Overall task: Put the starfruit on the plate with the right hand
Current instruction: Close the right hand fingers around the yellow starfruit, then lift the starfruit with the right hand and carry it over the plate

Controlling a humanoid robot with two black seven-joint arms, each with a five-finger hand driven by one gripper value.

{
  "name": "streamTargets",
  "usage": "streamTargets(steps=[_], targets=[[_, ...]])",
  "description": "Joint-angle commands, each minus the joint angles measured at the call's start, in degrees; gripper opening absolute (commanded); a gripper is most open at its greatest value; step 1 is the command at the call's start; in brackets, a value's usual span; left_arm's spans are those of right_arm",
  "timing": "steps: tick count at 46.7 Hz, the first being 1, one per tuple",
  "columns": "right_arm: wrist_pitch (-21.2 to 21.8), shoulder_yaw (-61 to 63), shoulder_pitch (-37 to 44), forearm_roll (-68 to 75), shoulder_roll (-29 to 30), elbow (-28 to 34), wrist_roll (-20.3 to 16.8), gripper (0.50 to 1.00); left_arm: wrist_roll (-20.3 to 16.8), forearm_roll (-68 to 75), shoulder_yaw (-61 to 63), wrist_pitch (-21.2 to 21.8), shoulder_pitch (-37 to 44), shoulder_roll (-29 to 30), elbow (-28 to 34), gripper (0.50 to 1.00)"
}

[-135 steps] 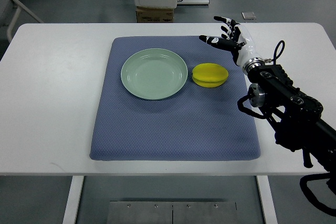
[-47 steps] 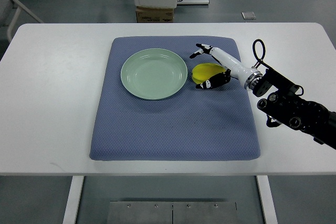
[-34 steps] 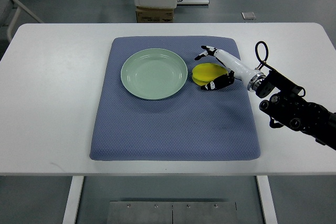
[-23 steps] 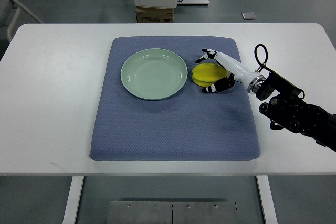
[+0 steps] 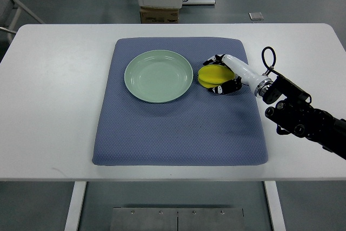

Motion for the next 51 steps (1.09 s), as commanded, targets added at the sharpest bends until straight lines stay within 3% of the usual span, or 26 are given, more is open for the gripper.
streamTargets(steps=[1, 29, 51], targets=[[0.1, -0.1, 0.0, 0.0, 0.0, -0.1, -0.2, 0.5, 0.0, 0.0, -0.1, 0.0, 0.0, 0.0, 0.0, 1.0], [-0.1, 3.2, 6.0, 1.5, 0.0, 0.4, -0.6, 0.5, 0.0, 0.0, -0.1, 0.0, 0.0, 0.0, 0.0, 1.0], [0.1, 2.5, 10.9, 2.8, 7.7, 1.1, -3.5, 0.5, 0.0, 0.0, 0.0, 0.0, 0.0, 0.0, 0.0, 1.0]])
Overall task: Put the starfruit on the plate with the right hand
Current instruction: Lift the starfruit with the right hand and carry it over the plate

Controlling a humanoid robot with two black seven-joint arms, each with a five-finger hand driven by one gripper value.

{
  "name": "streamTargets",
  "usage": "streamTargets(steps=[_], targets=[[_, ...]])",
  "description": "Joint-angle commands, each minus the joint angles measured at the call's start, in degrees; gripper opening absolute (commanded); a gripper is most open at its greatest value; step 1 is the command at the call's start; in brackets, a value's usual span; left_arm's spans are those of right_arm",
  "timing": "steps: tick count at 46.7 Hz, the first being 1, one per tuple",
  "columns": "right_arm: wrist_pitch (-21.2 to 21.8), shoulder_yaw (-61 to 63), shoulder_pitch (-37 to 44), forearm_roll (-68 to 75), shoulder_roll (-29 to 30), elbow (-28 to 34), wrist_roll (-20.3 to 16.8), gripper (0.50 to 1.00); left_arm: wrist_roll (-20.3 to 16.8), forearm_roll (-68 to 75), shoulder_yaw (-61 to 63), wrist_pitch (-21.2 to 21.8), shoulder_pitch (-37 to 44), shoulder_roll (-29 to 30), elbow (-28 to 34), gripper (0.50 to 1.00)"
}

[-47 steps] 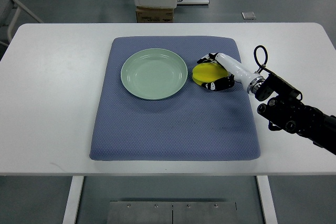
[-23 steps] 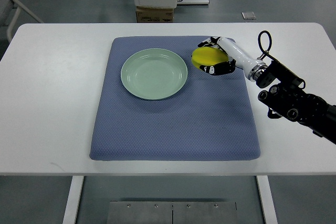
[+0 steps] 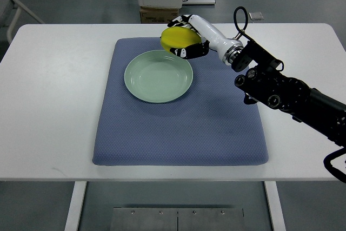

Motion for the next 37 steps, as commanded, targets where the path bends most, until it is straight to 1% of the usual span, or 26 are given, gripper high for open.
streamTargets(steps=[1, 19, 28, 37], targets=[[0.0, -0.1, 0.1, 0.0, 0.1, -0.1, -0.2, 0.5, 0.0, 0.0, 0.0, 0.0, 0.0, 0.0, 0.0, 1.0], [0.0, -2.5, -1.1, 0.0, 0.1, 0.4, -0.3, 0.5, 0.0, 0.0, 0.0, 0.0, 0.0, 0.0, 0.0, 1.0], [0.1, -2.7, -1.9, 0.0, 0.1, 4.6, -0.6, 0.5, 0.0, 0.0, 0.0, 0.0, 0.0, 0.0, 0.0, 1.0], [0.0, -6.5, -3.2, 0.0, 0.1, 7.6, -1.4, 0.5, 0.0, 0.0, -0.1, 0.0, 0.0, 0.0, 0.0, 1.0]])
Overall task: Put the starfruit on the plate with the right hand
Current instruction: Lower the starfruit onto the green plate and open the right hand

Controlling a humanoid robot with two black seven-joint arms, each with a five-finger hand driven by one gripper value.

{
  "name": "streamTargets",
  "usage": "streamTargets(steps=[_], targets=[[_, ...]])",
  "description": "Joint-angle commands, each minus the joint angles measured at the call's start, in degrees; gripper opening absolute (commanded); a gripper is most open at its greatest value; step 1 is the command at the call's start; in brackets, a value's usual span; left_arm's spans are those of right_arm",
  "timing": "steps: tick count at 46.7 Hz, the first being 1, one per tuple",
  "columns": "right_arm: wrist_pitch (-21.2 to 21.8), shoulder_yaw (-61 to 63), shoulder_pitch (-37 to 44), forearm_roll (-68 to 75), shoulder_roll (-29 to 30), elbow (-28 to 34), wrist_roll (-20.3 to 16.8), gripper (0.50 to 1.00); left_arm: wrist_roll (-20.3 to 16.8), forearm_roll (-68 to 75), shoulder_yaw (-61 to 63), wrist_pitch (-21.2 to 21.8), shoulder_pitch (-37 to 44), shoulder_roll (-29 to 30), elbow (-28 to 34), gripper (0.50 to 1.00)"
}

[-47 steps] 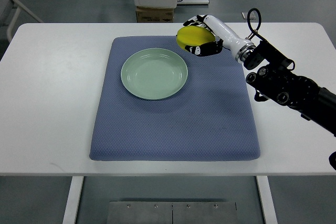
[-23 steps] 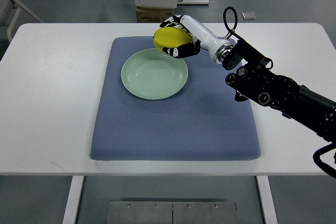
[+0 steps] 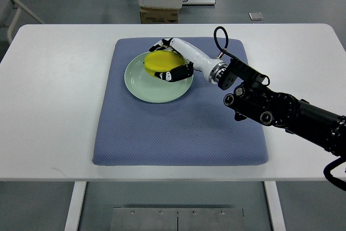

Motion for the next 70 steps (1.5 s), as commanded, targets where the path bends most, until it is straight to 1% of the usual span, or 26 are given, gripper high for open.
streamTargets(steps=[1, 13, 19, 27, 31, 32, 33, 34, 43, 53, 67, 70], targets=[[0.0, -1.6, -0.5, 0.0, 0.0, 0.8, -0.4, 0.5, 0.0, 0.0, 0.1, 0.0, 0.0, 0.0, 0.0, 1.0], [-0.1, -2.7, -1.0, -0.1, 0.0, 1.1, -4.7, 0.5, 0.0, 0.0, 0.1, 0.0, 0.0, 0.0, -0.1, 1.0], [-0.3, -2.8, -1.8, -0.4, 0.0, 1.0, -8.1, 0.5, 0.0, 0.0, 0.1, 0.0, 0.0, 0.0, 0.0, 1.0], [-1.4, -3.2, -1.8, -0.4, 0.0, 0.9, -9.1, 0.5, 0.0, 0.0, 0.1, 0.0, 0.0, 0.0, 0.0, 1.0], [-1.9, -3.2, -1.8, -0.2, 0.0, 0.9, -8.9, 0.5, 0.0, 0.0, 0.1, 0.0, 0.0, 0.0, 0.0, 1.0], [-2.0, -3.1, -1.8, -0.1, 0.0, 1.0, -8.8, 0.665, 0.0, 0.0, 0.0, 0.0, 0.0, 0.0, 0.0, 1.0], [-2.1, -3.1, -1.7, -0.1, 0.0, 1.0, -8.6, 0.967, 0.0, 0.0, 0.1, 0.0, 0.0, 0.0, 0.0, 1.0], [-2.1, -2.9, -1.7, 0.1, 0.0, 1.1, -8.4, 1.0, 0.0, 0.0, 0.0, 0.0, 0.0, 0.0, 0.0, 1.0], [-2.2, -2.3, -1.3, 0.7, 0.0, 1.1, -8.1, 1.0, 0.0, 0.0, 0.1, 0.0, 0.0, 0.0, -0.1, 1.0], [-2.2, 1.3, -0.9, 0.8, 0.0, 1.1, -8.2, 1.0, 0.0, 0.0, 0.0, 0.0, 0.0, 0.0, 0.0, 1.0], [-2.2, 10.4, -1.1, 7.5, 0.0, 0.6, -8.8, 1.0, 0.0, 0.0, 0.1, 0.0, 0.0, 0.0, 0.0, 1.0], [-2.3, 13.1, -1.3, 8.2, 0.0, 0.3, -9.5, 1.0, 0.0, 0.0, 0.1, 0.0, 0.0, 0.0, 0.0, 1.0]])
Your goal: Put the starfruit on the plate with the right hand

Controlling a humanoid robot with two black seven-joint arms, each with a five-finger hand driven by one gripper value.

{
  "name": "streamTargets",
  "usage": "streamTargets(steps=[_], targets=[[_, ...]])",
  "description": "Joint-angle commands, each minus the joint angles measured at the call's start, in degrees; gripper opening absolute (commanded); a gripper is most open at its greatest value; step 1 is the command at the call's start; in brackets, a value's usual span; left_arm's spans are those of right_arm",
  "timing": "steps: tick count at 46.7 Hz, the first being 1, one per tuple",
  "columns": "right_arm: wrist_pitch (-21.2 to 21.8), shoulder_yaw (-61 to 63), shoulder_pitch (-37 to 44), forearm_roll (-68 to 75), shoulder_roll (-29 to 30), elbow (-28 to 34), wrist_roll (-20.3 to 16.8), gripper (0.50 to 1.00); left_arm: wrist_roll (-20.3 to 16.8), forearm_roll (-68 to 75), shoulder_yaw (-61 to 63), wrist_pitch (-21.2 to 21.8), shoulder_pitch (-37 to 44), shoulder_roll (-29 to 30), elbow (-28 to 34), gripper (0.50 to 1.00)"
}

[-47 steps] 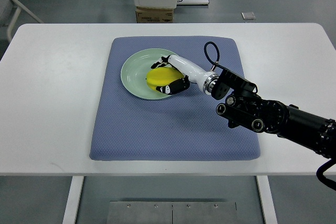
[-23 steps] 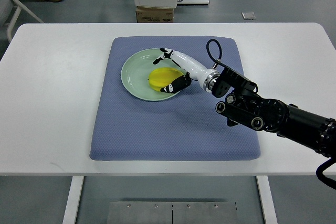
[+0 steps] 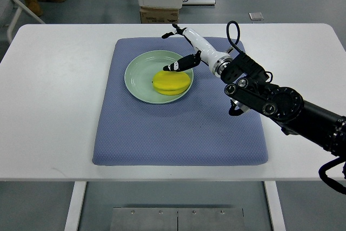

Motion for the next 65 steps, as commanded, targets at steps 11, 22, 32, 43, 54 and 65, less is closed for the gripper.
streamTargets(steps=[11, 22, 32, 43, 54, 65], targets=[[-0.1, 13.9, -2.8, 2.9, 0.0, -4.5, -1.6, 1.0, 0.0, 0.0, -0.1, 0.0, 0.0, 0.0, -0.1, 1.0], [-0.2, 23.1, -5.6, 3.4, 0.0, -5.6, -1.7, 1.0, 0.0, 0.0, -0.1, 0.0, 0.0, 0.0, -0.1, 1.0], [-0.3, 28.1, -6.8, 7.7, 0.0, -5.6, -1.9, 1.0, 0.0, 0.0, -0.1, 0.0, 0.0, 0.0, 0.0, 1.0], [-1.0, 35.1, -9.0, 9.8, 0.0, -5.6, -1.9, 1.0, 0.0, 0.0, 0.0, 0.0, 0.0, 0.0, 0.0, 1.0], [-1.0, 37.1, -12.4, 10.1, 0.0, -5.5, -1.6, 1.0, 0.0, 0.0, -0.1, 0.0, 0.0, 0.0, 0.0, 1.0], [-1.0, 37.3, -13.3, 10.1, 0.0, -5.5, -1.6, 1.0, 0.0, 0.0, 0.0, 0.0, 0.0, 0.0, 0.0, 1.0]])
